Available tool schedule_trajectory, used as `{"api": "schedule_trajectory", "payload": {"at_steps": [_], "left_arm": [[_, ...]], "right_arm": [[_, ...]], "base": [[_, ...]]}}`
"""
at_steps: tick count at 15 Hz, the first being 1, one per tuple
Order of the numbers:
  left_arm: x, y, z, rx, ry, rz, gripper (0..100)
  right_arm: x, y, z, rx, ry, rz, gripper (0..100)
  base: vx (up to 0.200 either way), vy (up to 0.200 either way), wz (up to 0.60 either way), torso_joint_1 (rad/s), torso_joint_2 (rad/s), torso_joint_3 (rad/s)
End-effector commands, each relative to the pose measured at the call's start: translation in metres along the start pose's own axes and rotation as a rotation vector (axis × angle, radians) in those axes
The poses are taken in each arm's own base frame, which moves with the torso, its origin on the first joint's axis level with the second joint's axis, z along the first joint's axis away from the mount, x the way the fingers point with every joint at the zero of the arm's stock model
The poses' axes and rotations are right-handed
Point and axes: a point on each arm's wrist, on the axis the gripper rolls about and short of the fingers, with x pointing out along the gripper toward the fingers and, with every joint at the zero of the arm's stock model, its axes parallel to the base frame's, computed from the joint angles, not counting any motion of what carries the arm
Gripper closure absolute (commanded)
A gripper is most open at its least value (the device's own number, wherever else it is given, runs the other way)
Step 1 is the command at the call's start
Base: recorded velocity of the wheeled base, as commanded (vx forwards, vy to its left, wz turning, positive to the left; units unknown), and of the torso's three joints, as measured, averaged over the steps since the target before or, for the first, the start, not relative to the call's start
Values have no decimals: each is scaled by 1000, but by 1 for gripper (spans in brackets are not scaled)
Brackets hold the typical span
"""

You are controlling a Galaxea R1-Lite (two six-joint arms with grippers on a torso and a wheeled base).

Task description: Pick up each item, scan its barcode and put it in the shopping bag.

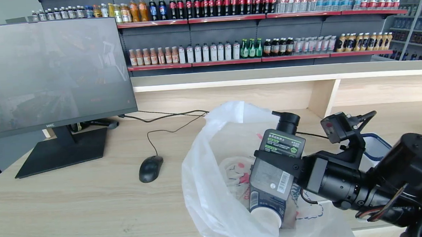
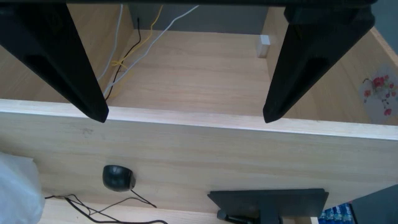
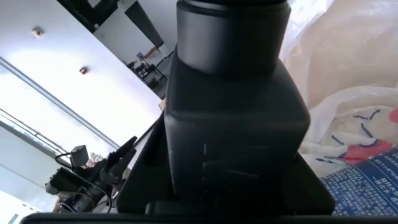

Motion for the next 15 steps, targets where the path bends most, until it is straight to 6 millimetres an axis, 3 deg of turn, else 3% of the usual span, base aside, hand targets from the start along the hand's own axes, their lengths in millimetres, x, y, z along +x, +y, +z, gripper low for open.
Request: {"api": "schedule_trajectory", "payload": {"at_steps": [1,6,15], "left_arm": [[0,0,0,-1,0,0,0],[0,0,0,-1,0,0,0],[0,0,0,-1,0,2,0]], "right_arm": [[3,-6,-3,11,31,5,100],[7,-23,-16,19,81,-39,100],[2,-30,-25,-3,111,-82,100]], "base": [[0,0,0,0,0,0],[0,0,0,0,0,0],[0,0,0,0,0,0]]}}
